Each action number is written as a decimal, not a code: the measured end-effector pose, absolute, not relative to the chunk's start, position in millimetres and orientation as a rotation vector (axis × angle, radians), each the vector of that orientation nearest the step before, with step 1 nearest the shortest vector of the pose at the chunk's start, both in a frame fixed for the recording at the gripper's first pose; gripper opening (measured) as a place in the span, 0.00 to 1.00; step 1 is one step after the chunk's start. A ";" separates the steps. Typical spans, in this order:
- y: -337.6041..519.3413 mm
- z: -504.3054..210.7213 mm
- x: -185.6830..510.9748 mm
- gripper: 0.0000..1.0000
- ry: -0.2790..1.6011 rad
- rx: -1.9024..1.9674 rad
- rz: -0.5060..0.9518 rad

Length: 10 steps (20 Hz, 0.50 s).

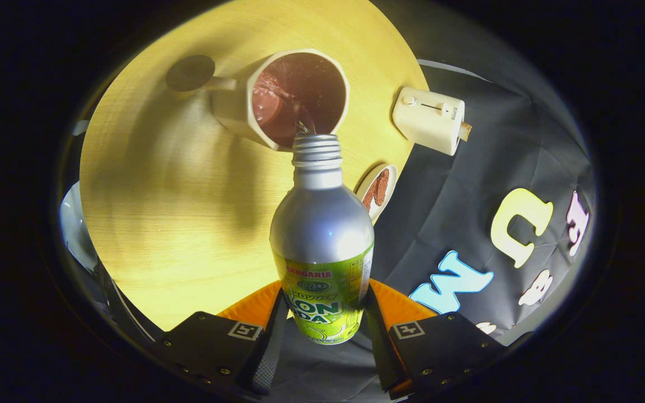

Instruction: Take the bottle from table, then pour the juice into the cup, finally place the bottle on the coaster

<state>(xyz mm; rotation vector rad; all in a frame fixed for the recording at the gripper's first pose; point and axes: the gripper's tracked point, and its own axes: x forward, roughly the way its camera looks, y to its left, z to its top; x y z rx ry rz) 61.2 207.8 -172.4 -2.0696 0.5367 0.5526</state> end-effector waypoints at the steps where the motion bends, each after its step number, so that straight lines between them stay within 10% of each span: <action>1: 207.5 -170.5 61.5 0.70 0.537 -2.078 0.549; 10: 214.1 -160.2 58.6 0.70 0.540 -2.144 0.546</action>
